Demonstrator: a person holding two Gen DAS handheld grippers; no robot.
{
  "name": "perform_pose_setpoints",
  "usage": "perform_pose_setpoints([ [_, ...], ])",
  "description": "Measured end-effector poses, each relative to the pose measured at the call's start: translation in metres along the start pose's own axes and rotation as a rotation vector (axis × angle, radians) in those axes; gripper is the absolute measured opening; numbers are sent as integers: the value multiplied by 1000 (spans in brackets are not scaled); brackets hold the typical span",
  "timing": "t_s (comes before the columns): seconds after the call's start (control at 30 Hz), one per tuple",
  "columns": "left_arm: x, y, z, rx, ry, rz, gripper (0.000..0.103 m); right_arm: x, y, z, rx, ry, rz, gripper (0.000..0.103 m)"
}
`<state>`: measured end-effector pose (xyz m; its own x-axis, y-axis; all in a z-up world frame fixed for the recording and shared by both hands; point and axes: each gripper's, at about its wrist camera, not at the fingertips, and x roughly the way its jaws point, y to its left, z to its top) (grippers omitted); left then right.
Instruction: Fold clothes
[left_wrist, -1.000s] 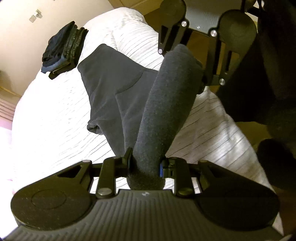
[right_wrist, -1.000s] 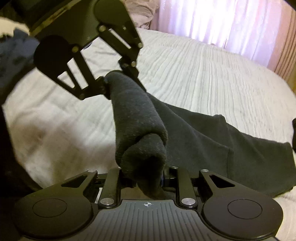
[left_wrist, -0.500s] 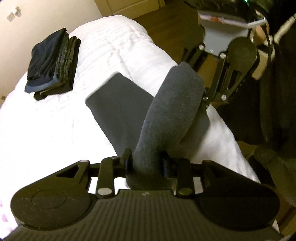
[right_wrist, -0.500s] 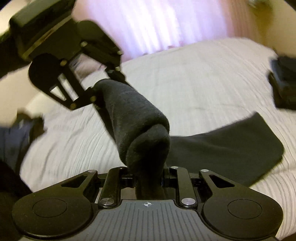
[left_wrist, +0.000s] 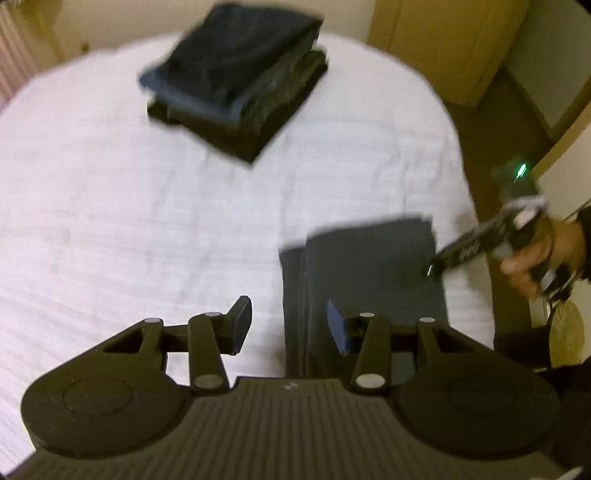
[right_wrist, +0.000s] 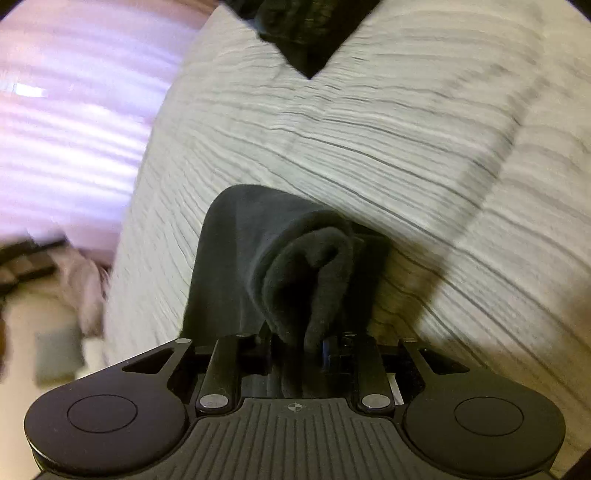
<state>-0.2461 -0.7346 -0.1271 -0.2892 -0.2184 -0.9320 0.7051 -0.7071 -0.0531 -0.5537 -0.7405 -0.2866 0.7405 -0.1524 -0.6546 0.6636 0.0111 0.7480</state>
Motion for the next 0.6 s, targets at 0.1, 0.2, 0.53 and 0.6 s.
perform_pose_setpoints([
  [0.1,27,-1,-24,-58,63,-36,41,-7,-4,-7,64,-16,1,25],
  [0.2,45,0,-40,-110,91,-49,41,-14,-14,-20,148,-47,7,26],
  [0.53,92,-2,-75,-177,171,-52,11,-1,-9,-18,69,-55,-17,25],
  [0.6,82,1,-80,-199,147,-48,10,-3,-12,-18,84,-38,5,25],
])
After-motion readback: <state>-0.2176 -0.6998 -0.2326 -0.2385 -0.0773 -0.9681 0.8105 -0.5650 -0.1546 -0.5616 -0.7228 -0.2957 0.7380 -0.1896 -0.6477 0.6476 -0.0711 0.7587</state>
